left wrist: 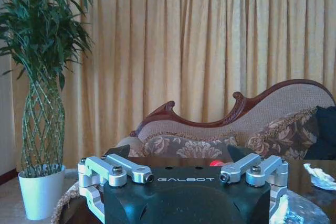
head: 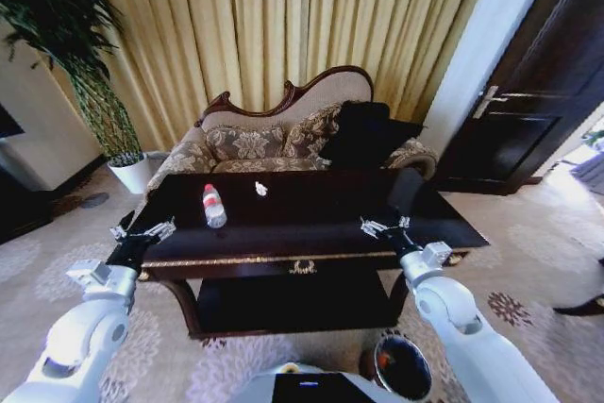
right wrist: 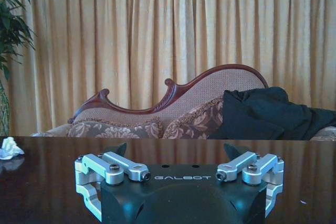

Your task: Move to the front of the table and place the trash on the table into the trash bin.

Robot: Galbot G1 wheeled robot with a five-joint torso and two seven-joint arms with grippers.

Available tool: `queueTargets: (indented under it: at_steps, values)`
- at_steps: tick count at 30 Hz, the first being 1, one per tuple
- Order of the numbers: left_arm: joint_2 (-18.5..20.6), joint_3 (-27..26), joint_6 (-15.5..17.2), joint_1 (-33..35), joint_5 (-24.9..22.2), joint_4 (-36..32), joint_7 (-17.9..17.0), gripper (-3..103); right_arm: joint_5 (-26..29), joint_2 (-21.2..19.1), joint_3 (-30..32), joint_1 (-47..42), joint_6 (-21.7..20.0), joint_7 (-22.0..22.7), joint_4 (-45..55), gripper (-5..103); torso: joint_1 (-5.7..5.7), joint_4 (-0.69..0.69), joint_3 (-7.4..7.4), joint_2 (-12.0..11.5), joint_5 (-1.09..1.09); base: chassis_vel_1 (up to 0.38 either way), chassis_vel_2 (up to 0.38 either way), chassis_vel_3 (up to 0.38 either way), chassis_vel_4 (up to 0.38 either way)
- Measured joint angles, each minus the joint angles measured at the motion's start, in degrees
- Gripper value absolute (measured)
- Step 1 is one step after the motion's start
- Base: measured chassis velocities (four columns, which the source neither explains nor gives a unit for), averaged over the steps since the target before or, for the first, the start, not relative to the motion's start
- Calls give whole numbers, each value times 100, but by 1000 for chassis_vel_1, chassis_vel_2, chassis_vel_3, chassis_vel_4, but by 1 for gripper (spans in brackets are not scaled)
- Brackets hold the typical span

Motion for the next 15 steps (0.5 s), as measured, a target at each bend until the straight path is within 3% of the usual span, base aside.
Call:
queueTargets:
  at_steps: [11, 15]
  values:
    - [-30, 38, -66, 15, -4, 12, 155, 100, -131, -40, -76, -8, 11, 20, -8, 100, -15, -1, -6, 8, 2, -5, -4, 5, -5]
    - [-48, 10, -78, 64, -3, 5, 178, 100, -24, -155, -145, 106, -199, -69, -17, 100, -8, -1, -2, 4, 2, 0, 0, 0, 0]
